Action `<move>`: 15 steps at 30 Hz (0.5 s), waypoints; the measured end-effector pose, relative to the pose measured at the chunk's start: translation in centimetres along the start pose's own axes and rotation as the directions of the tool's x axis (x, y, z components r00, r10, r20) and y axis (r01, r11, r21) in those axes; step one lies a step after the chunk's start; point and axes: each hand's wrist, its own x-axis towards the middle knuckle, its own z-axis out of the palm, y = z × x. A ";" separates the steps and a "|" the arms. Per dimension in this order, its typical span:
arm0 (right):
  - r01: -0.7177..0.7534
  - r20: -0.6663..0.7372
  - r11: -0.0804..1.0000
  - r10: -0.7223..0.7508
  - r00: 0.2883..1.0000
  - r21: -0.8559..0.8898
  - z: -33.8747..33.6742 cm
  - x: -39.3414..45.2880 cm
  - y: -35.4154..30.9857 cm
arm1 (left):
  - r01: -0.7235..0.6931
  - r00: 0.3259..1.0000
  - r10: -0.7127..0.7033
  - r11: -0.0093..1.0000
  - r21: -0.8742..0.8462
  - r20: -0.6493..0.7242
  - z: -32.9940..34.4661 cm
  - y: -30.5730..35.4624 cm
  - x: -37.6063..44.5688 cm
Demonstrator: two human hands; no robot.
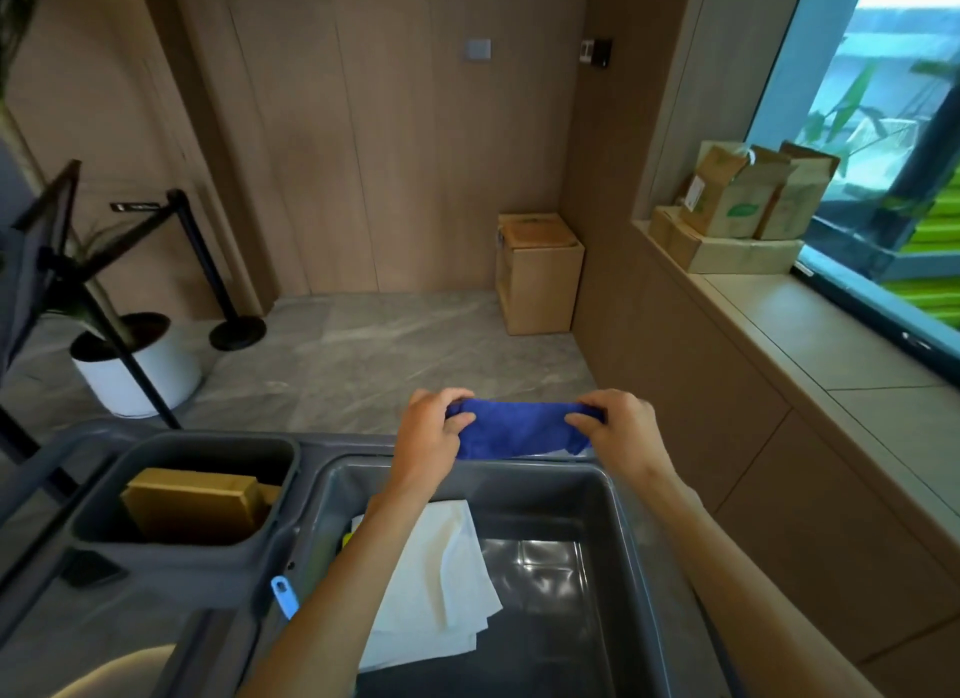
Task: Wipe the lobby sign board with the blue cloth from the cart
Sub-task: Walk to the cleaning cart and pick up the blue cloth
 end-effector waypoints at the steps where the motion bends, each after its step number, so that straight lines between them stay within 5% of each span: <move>1: 0.010 -0.007 1.000 -0.010 1.000 -0.003 -0.3 0.2 -0.4 | -0.010 1.000 0.010 1.000 0.013 -0.006 -0.6 0.3 0.2; 15: 0.109 0.040 0.994 -0.110 0.993 0.022 0.7 2.6 -5.2 | 0.071 0.992 -0.061 0.993 0.092 -0.109 -7.1 1.5 -0.7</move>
